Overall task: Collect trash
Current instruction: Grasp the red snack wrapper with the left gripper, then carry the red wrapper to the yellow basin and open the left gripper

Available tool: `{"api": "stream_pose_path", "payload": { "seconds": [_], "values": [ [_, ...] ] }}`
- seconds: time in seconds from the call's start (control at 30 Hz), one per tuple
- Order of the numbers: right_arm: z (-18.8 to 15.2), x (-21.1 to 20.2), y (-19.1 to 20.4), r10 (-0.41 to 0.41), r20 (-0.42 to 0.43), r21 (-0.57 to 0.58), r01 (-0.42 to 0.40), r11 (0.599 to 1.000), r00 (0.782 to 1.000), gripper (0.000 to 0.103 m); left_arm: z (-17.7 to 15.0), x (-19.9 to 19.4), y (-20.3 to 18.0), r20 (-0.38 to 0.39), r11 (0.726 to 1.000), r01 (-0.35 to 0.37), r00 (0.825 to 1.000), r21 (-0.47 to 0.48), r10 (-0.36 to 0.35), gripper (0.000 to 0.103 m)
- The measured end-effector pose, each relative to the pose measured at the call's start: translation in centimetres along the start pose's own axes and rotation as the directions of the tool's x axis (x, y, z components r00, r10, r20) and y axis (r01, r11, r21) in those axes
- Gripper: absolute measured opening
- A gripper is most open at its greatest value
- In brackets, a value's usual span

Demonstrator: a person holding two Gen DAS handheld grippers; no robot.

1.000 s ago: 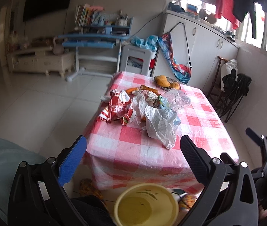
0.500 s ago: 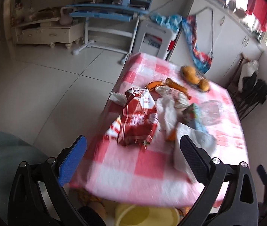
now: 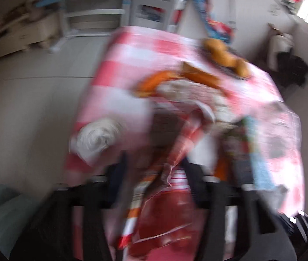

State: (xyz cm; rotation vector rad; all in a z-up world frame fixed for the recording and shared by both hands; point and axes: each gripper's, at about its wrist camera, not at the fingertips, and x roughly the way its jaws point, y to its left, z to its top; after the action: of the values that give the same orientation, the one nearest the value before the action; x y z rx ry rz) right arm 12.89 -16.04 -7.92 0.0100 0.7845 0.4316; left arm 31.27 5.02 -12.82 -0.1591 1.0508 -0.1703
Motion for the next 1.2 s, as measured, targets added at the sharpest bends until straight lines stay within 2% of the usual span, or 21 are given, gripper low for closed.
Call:
{"api": "stream_pose_path", "payload": {
  "seconds": [0.1, 0.2, 0.3, 0.33, 0.37, 0.4, 0.43, 0.53, 0.6, 0.63, 0.67, 0.77, 0.87, 1.0, 1.1, 1.2],
  "values": [
    [-0.1, -1.1, -2.1, -0.005, 0.009, 0.069, 0.005, 0.998, 1.0, 0.008, -0.3, -0.2, -2.2, 0.013, 0.997, 0.034, 0.999, 0.074, -0.035, 0.018],
    [0.0, -2.9, -3.0, -0.006, 0.04, 0.094, 0.003, 0.996, 0.999, 0.007, -0.7, -1.4, -3.0, 0.033, 0.993, 0.062, 0.997, 0.097, -0.065, 0.016],
    [-0.1, -3.9, -2.2, 0.06, 0.064, 0.075, -0.065, 0.995, 0.996, 0.01, -1.0, -2.8, -2.7, 0.047, 0.993, 0.088, 0.995, 0.084, -0.092, 0.016],
    [-0.3, -4.0, -1.5, 0.069, 0.065, 0.056, -0.073, 0.996, 0.995, 0.029, -1.2, -3.4, -2.5, 0.051, 0.992, 0.097, 0.994, 0.076, -0.101, 0.016],
    [-0.4, -3.9, -0.8, 0.083, 0.064, 0.039, -0.085, 0.996, 0.994, 0.068, -1.5, -4.0, -2.3, 0.062, 0.993, 0.092, 0.993, 0.07, -0.096, 0.016],
    [-0.4, -3.8, -0.3, 0.083, 0.071, 0.027, -0.085, 0.996, 0.994, 0.081, -1.7, -4.7, -2.1, 0.069, 0.994, 0.089, 0.993, 0.066, -0.093, 0.016],
    [-0.5, -3.7, 0.4, 0.088, 0.078, 0.009, -0.089, 0.996, 0.993, 0.085, -1.9, -5.3, -1.9, 0.084, 0.995, 0.088, 0.992, 0.055, -0.093, 0.016],
    [-0.3, -2.3, 2.1, 0.094, 0.057, -0.049, -0.092, 0.995, 0.994, 0.081, -2.7, -7.1, -0.7, 0.109, 0.995, 0.103, 0.989, 0.005, -0.103, 0.016],
    [-0.3, -1.2, 2.7, 0.081, 0.036, -0.091, -0.077, 0.993, 0.996, 0.07, -3.3, -8.0, 0.0, 0.125, 0.995, 0.1, 0.988, -0.023, -0.096, 0.016],
    [-0.4, -0.3, 3.0, 0.059, 0.003, -0.107, -0.059, 0.993, 0.998, 0.052, -3.6, -8.3, 0.1, 0.13, 0.995, 0.094, 0.987, -0.031, -0.089, 0.016],
    [-0.6, 0.4, 2.8, 0.053, -0.026, -0.108, -0.055, 0.993, 0.998, 0.026, -3.9, -8.7, 0.2, 0.139, 0.996, 0.085, 0.987, -0.039, -0.079, 0.016],
    [-1.0, 0.1, 1.5, 0.073, -0.047, -0.053, -0.076, 0.996, 0.996, 0.007, -4.8, -10.0, 1.0, 0.175, 0.994, 0.066, 0.983, -0.084, -0.051, 0.016],
    [-0.8, -2.1, 0.7, 0.091, -0.001, -0.032, -0.091, 0.995, 0.996, 0.006, -5.7, -11.4, 2.0, 0.214, 0.986, 0.09, 0.975, -0.141, -0.059, 0.016],
    [-0.3, -5.1, -0.1, 0.127, 0.066, -0.009, -0.127, 0.992, 0.99, 0.005, -7.1, -12.7, 2.3, 0.246, 0.98, 0.109, 0.967, -0.168, -0.065, 0.016],
    [0.0, -6.4, -0.3, 0.159, 0.086, 0.002, -0.16, 0.987, 0.984, 0.005, -8.1, -13.2, 2.1, 0.251, 0.978, 0.119, 0.965, -0.173, -0.073, 0.016],
    [-0.4, -7.9, -0.3, 0.232, 0.077, 0.011, -0.234, 0.972, 0.97, 0.005, -9.0, -13.7, 2.0, 0.25, 0.973, 0.147, 0.963, -0.176, -0.1, 0.016]
  ]
}}
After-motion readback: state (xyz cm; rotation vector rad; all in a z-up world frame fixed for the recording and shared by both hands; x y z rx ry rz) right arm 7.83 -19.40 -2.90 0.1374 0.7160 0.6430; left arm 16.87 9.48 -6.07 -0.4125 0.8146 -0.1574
